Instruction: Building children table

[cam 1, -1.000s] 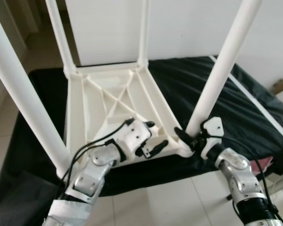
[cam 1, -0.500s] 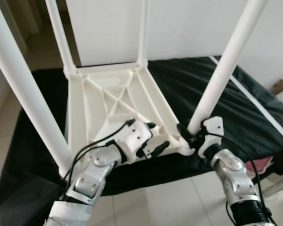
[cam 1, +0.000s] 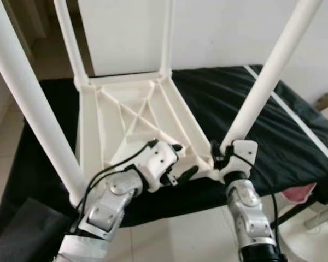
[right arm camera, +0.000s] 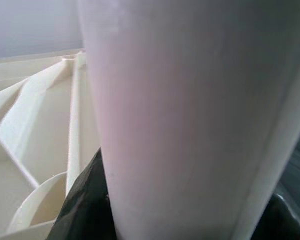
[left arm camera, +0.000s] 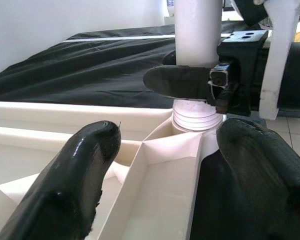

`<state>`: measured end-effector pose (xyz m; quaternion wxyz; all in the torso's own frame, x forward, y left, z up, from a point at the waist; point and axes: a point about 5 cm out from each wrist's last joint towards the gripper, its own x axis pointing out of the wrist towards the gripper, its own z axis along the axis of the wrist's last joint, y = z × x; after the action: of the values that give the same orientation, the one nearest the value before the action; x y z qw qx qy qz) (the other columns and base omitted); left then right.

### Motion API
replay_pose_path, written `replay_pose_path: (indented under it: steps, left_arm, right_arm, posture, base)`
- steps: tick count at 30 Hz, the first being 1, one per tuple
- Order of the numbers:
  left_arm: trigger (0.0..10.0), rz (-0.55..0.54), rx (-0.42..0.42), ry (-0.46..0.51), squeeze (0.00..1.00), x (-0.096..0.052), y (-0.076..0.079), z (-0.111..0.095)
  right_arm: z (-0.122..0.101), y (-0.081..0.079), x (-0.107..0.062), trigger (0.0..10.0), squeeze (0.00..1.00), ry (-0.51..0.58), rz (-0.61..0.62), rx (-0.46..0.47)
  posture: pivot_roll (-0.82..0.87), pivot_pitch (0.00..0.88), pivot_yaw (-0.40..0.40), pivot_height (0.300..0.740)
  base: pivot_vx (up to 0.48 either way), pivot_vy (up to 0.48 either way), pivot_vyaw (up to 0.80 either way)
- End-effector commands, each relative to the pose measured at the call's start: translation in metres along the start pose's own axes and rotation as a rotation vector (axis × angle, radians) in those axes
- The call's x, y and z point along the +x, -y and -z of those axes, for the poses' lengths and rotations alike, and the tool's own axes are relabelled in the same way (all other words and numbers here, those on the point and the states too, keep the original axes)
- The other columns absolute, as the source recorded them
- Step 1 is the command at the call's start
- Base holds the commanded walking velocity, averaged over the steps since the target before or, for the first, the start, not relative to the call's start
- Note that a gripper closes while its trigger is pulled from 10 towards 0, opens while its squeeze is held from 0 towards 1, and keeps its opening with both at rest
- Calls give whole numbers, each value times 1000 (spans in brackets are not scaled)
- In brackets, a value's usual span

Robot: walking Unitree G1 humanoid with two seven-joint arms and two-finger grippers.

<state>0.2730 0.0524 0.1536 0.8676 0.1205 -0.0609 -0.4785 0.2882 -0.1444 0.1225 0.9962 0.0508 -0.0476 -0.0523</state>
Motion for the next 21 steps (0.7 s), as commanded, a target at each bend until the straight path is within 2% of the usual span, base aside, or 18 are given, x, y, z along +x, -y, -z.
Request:
replay_pose_path:
  steps: [1, 5, 21]
  left_arm:
    - [10000, 2, -1, 2, 0, 2, 1, -2]
    - [10000, 7, -10, 8, 0, 4, 2, -3]
    - [10000, 0, -11, 3, 0, 1, 0, -3]
  right_arm:
    - [16, 9, -7, 10000, 0, -76, 105, 25]
    - [13, -1, -8, 10000, 0, -58, 91, 33]
    - [8, -3, -8, 10000, 0, -34, 110, 6]
  posture:
    - [-55, 34, -30, 740]
    - [-60, 37, -22, 740]
    - [-50, 44, -27, 740]
  base:
    - [0, 0, 0]
    - [0, 0, 0]
    - [0, 0, 0]
